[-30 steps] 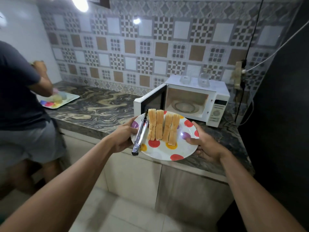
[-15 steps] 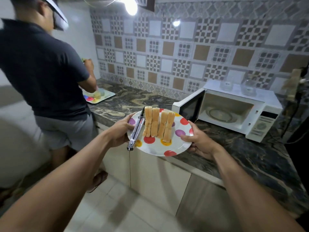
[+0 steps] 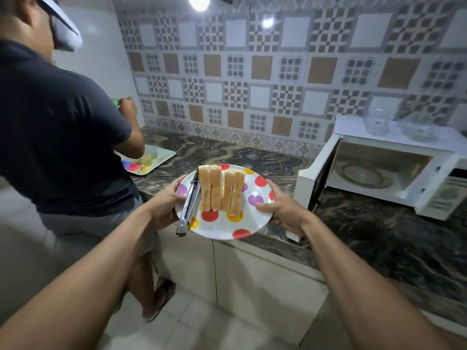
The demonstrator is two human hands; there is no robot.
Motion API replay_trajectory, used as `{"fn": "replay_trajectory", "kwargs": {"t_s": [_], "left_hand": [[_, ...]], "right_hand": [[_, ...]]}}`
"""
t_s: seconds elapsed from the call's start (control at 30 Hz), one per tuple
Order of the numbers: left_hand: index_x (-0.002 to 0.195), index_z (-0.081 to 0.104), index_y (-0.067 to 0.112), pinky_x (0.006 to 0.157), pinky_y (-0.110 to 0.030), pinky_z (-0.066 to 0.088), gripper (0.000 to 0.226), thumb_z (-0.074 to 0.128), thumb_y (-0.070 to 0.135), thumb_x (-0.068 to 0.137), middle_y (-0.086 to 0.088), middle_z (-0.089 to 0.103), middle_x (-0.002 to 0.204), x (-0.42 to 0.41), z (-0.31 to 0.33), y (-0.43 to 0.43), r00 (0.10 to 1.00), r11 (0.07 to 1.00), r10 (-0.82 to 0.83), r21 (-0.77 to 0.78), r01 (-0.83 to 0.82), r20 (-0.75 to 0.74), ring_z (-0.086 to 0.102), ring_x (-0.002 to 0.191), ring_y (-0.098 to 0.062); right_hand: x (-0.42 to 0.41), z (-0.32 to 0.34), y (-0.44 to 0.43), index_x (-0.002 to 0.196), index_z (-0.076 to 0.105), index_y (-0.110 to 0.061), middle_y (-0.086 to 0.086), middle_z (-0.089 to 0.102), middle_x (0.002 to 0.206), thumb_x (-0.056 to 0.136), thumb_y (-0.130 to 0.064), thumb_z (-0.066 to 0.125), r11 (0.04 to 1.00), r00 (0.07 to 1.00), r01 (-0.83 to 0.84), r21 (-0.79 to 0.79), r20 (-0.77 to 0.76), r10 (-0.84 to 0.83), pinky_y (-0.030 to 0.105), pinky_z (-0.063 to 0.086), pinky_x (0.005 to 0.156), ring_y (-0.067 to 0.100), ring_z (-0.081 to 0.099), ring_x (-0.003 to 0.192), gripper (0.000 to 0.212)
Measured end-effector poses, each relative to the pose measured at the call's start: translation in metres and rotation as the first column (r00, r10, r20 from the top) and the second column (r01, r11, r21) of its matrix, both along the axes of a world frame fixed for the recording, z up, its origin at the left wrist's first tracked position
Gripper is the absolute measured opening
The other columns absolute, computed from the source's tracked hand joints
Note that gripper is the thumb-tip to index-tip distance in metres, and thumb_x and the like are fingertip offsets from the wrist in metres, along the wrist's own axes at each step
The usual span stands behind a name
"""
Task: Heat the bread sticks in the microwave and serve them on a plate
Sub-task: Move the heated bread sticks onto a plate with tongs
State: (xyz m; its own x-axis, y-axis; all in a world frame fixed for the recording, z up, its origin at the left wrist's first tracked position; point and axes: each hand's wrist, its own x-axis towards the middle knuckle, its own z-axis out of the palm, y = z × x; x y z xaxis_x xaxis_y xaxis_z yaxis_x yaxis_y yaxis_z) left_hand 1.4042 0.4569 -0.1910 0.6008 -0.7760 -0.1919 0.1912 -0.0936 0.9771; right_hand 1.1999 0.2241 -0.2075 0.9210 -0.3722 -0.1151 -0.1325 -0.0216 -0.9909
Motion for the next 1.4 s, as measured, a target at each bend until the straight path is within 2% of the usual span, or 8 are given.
{"fn": "replay_trajectory", "kwargs": {"t_s": [0.23,0.33,0.47,0.67,0.83,0.9,1.2,1.4], "left_hand": [[0.129,0.058,0.04,0.08,-0.048,0.058,0.072,0.046,-0.019,0.089,-0.013,0.067,0.127,0.077,-0.018,-0.04,0.998,0.998,-0.051,0.045,0.053,-0.047,0.066,0.11,-0.038],[0.135,0.054,0.038,0.07,-0.045,0.06,0.075,0.043,-0.02,0.088,-0.014,0.066,0.127,0.101,-0.028,-0.064,0.996,0.996,-0.061,0.066,0.065,-0.063,0.064,0.105,-0.037],[0.13,0.057,0.038,0.075,-0.047,0.059,0.074,0.041,-0.021,0.088,-0.013,0.068,0.125,0.129,-0.045,-0.099,0.995,0.994,-0.069,0.085,0.076,-0.077,0.068,0.102,-0.035],[0.11,0.069,0.042,0.083,-0.051,0.058,0.078,0.043,-0.026,0.082,-0.012,0.072,0.115,0.166,-0.057,-0.15,0.993,0.989,-0.106,0.097,0.11,-0.048,0.071,0.097,-0.032],[0.136,0.052,0.026,0.086,-0.054,0.058,0.068,0.053,-0.02,0.086,-0.014,0.069,0.118,0.196,-0.081,-0.188,0.995,0.984,-0.065,0.159,0.077,-0.08,0.07,0.103,-0.036],[0.135,0.053,0.026,0.091,-0.057,0.055,0.068,0.051,-0.021,0.086,-0.012,0.071,0.11,0.206,-0.096,-0.202,0.994,0.975,-0.078,0.201,0.092,-0.078,0.07,0.098,-0.035],[0.123,0.061,0.023,0.095,-0.039,0.055,0.056,0.063,-0.015,0.083,-0.002,0.072,0.11,0.241,-0.156,-0.266,0.978,0.944,-0.19,0.289,0.16,0.081,0.068,0.102,-0.021],[0.128,0.063,0.017,0.069,-0.015,0.054,0.053,0.066,-0.011,0.084,-0.005,0.07,0.108,0.248,-0.183,-0.289,0.962,0.918,-0.218,0.369,0.145,0.164,0.066,0.086,-0.018]], "right_hand": [[0.064,-0.023,-0.02,0.14,0.042,-0.03,0.006,0.066,0.106,0.089,0.001,0.067,0.994,0.994,0.105,0.039,-0.02,-0.105,0.023,0.038,0.039,0.012,0.065,0.069,0.065],[0.088,-0.037,-0.039,0.14,0.043,-0.024,0.008,0.066,0.119,0.087,0.008,0.067,0.987,0.989,0.151,0.06,-0.005,-0.151,0.029,0.057,0.063,0.021,0.067,0.098,0.066],[0.116,-0.054,-0.069,0.141,0.042,-0.018,0.012,0.062,0.128,0.084,0.009,0.069,0.985,0.985,0.171,0.026,0.016,-0.172,0.038,0.059,0.083,0.027,0.063,0.112,0.069],[0.147,-0.068,-0.103,0.141,0.038,-0.01,0.006,0.061,0.124,0.083,0.012,0.07,0.974,0.976,0.217,-0.061,0.011,-0.216,0.02,0.054,0.075,0.017,0.062,0.107,0.07],[0.162,-0.084,-0.123,0.131,0.041,-0.01,-0.003,0.063,0.112,0.069,0.005,0.072,0.958,0.96,0.276,-0.082,-0.024,-0.279,0.012,0.05,0.072,-0.005,0.065,0.091,0.071],[0.168,-0.096,-0.131,0.135,0.041,-0.009,0.004,0.062,0.116,0.077,0.015,0.071,0.949,0.949,0.304,-0.079,-0.06,-0.309,0.009,0.048,0.071,-0.001,0.064,0.092,0.069],[0.179,-0.149,-0.158,0.136,0.045,-0.018,0.0,0.065,0.116,0.083,0.009,0.071,0.89,0.858,0.437,-0.128,-0.238,-0.456,0.01,0.05,0.07,0.008,0.062,0.098,0.065],[0.183,-0.16,-0.173,0.141,0.047,-0.021,-0.001,0.066,0.12,0.082,-0.001,0.077,0.842,0.771,0.509,-0.18,-0.341,-0.539,0.021,0.051,0.08,0.013,0.063,0.104,0.069]]}}
